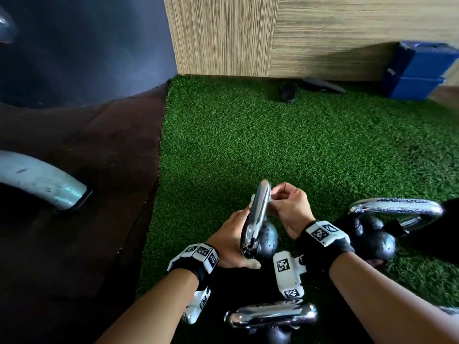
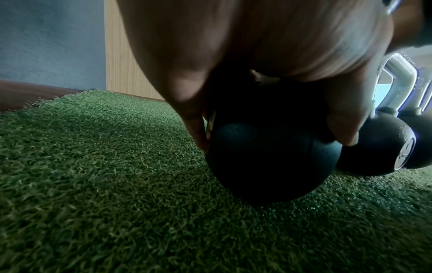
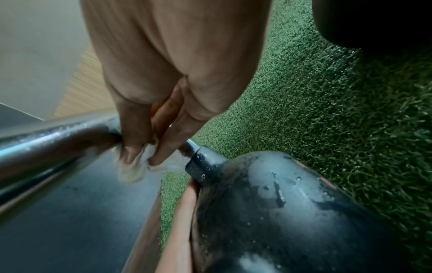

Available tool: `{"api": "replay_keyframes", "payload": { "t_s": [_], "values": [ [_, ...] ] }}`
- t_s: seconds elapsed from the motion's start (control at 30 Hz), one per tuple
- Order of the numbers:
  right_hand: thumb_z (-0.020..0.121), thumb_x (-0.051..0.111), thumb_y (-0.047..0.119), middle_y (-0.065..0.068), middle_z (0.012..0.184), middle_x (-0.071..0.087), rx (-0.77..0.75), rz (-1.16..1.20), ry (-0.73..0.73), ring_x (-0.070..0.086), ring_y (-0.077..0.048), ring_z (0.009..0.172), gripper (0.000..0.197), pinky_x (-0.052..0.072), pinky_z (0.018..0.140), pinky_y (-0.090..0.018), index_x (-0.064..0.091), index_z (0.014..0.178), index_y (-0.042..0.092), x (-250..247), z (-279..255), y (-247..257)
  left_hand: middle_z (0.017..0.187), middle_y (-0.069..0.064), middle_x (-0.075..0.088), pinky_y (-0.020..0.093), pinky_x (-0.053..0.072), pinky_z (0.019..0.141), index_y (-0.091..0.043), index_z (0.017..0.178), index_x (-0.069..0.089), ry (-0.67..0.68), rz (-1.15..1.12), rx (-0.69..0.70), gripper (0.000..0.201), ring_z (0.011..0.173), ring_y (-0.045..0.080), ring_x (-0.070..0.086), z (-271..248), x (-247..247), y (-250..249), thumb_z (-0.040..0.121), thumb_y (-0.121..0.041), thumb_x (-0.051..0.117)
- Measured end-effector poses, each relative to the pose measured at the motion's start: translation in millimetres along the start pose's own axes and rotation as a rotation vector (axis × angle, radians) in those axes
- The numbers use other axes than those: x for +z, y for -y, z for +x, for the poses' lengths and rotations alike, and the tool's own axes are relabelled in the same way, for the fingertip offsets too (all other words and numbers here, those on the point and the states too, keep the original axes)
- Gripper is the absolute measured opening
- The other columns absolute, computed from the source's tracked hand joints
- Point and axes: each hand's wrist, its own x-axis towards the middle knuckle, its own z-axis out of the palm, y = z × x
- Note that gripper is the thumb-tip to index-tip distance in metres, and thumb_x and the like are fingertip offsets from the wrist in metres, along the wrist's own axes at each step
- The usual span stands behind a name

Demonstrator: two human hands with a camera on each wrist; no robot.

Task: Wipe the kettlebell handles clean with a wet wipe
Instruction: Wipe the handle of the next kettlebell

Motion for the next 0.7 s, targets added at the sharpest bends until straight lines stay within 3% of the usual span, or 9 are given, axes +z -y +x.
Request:
{"api": "replay_keyframes", "payload": {
  "t_s": [0.1,0.23,0.37,0.43,0.5,0.57,0.63,0.7],
  "values": [
    [0.067,0.082,-0.003,-0.007,0.074,0.071,-0.023,-0.082,-0.115,0.066,-0.032,0.074,0.029,0.059,0.078,-0.050,0.064,0.069,0.019,-0.4,7.2,-2.6,0.156,-0.006,0.025,0.038,0.026,0.124,-0.017,0.160,0.013,-0.001,-0.002,0.008,0.133,0.146,0.015,0.028,-0.9,0.1,-0.4,0.060,-0.031,0.098],
    [0.071,0.082,0.002,-0.012,0.079,0.075,0.061,-0.152,-0.223,0.069,-0.019,0.058,0.025,0.056,0.055,-0.031,0.064,0.071,0.019,4.1,12.3,-5.9,0.157,-0.001,0.024,0.045,0.030,0.123,-0.018,0.161,0.013,0.006,-0.032,-0.006,0.133,0.148,0.019,0.028,-0.7,-0.8,0.1,0.060,-0.033,0.098],
    [0.064,0.079,0.014,-0.007,0.076,0.075,0.093,-0.312,-0.303,0.066,-0.016,0.057,0.017,0.058,0.058,-0.032,0.065,0.070,0.019,11.8,13.9,-3.1,0.159,-0.001,0.022,0.045,0.033,0.121,-0.019,0.160,0.013,0.008,-0.037,-0.008,0.133,0.148,0.020,0.029,-1.2,0.6,0.4,0.059,-0.037,0.098],
    [0.068,0.083,0.021,-0.003,0.074,0.074,0.088,-0.433,-0.321,0.064,-0.009,0.051,0.019,0.054,0.049,-0.021,0.064,0.071,0.019,16.3,10.4,-2.6,0.158,0.002,0.025,0.042,0.031,0.123,-0.016,0.159,0.019,-0.006,0.011,0.020,0.128,0.148,0.019,0.029,-0.5,1.3,-1.5,0.060,-0.040,0.096],
    [0.065,0.087,0.037,0.003,0.072,0.071,0.062,-0.579,-0.333,0.061,-0.004,0.052,0.029,0.041,0.042,-0.014,0.065,0.075,0.019,19.9,4.4,-2.0,0.157,0.007,0.029,0.035,0.025,0.125,-0.010,0.157,0.027,0.001,0.191,0.068,0.120,0.147,0.021,0.028,2.5,1.0,-5.1,0.065,-0.047,0.093],
    [0.067,0.085,0.042,0.005,0.074,0.069,0.076,-0.660,-0.314,0.059,-0.004,0.057,0.033,0.036,0.042,-0.014,0.066,0.081,0.019,21.0,-0.2,-2.2,0.156,0.006,0.031,0.032,0.028,0.123,-0.010,0.156,0.027,0.039,0.272,0.032,0.119,0.144,0.022,0.034,2.6,-3.9,-11.0,0.065,-0.050,0.091],
    [0.073,0.082,0.038,0.005,0.073,0.069,0.113,-0.652,-0.259,0.060,-0.003,0.052,0.029,0.037,0.038,-0.012,0.066,0.086,0.018,19.3,-2.2,-0.2,0.156,-0.003,0.031,0.039,0.041,0.115,-0.019,0.156,0.022,0.108,0.247,-0.075,0.126,0.139,0.020,0.046,0.0,-13.8,-18.7,0.058,-0.053,0.093],
    [0.077,0.081,0.034,0.000,0.079,0.072,0.149,-0.643,-0.181,0.067,-0.008,0.059,0.029,0.048,0.046,-0.015,0.066,0.092,0.014,15.7,-3.0,4.8,0.157,-0.010,0.030,0.044,0.044,0.113,-0.030,0.156,0.017,0.188,0.277,-0.132,0.132,0.137,0.018,0.049,-4.1,-25.5,-28.1,0.051,-0.063,0.091]
  ]
}}
